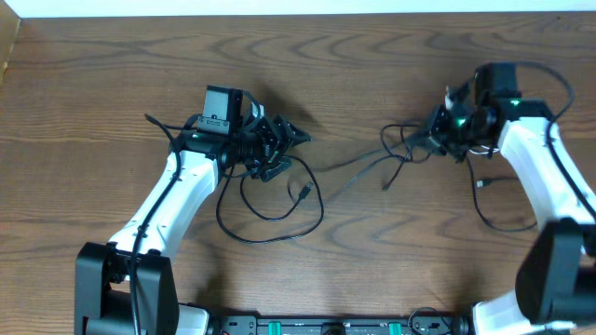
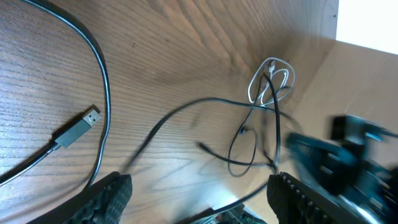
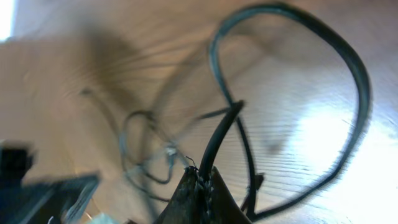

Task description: Untangle cables

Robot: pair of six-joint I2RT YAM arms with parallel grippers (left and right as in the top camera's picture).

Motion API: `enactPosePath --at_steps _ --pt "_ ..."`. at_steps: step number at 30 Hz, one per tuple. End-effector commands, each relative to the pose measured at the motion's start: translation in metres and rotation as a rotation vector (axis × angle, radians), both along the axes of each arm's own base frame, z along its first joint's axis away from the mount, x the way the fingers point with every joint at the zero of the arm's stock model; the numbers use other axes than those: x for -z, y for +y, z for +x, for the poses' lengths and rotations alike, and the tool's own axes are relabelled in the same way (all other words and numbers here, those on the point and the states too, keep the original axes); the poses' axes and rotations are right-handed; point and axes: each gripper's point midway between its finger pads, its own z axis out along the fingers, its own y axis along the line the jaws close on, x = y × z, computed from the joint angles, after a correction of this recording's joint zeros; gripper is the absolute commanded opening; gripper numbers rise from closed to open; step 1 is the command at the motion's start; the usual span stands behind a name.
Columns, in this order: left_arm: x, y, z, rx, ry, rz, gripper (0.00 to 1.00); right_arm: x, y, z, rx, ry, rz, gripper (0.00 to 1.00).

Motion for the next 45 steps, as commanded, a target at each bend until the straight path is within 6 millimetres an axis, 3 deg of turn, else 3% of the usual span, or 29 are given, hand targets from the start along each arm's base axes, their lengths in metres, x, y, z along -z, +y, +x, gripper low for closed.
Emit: enactPosePath --at_steps 1,7,17,24,27,31,33,34,36,37,41,45 --pt "-0.008 -0.013 -0.003 0.056 -0.032 -0.037 0.74 -0.05 0.021 -0.004 -0.17 -0.207 0.027 0.01" --pt "-0.033 -0.056 -0.002 0.119 -0.113 -0.14 0.75 -0.073 0.043 -0.02 -0.287 -0.305 0.03 0.01" --pt "-0.022 -0.093 -0.024 0.112 -0.059 -0.074 0.75 -0.078 0.054 -0.019 -0.303 -0.322 0.058 0.01" --pt "-0.007 -0.101 -0.044 0.125 0.011 -0.017 0.74 -0.078 0.054 -0.019 -0.302 -0.321 0.057 0.01" --pt "0.011 -0.105 -0.042 0.09 0.026 0.043 0.73 -0.078 0.054 -0.019 -0.302 -0.322 0.057 0.01" --pt "0.028 -0.125 -0.04 0.1 0.034 0.029 0.72 -0.076 0.054 -0.021 -0.303 -0.312 0.057 0.01" --pt "0.031 -0.139 -0.037 0.11 0.022 -0.002 0.68 -0.076 0.054 -0.022 -0.303 -0.305 0.058 0.01" --pt "0.032 -0.145 -0.036 0.121 0.011 -0.02 0.55 -0.075 0.054 -0.023 -0.303 -0.301 0.058 0.01" --pt "0.036 -0.152 -0.035 0.135 -0.003 -0.031 0.19 -0.075 0.054 -0.024 -0.303 -0.298 0.059 0.01" --pt "0.039 -0.153 -0.036 0.138 0.003 -0.027 0.08 -0.075 0.054 -0.024 -0.303 -0.298 0.059 0.01" --pt "0.047 -0.151 -0.041 0.177 -0.006 0.001 0.08 -0.097 0.056 -0.022 -0.304 -0.333 0.202 0.01" --pt "0.045 -0.153 -0.046 0.233 -0.027 -0.007 0.07 -0.14 0.039 -0.011 -0.266 -0.413 0.434 0.01"
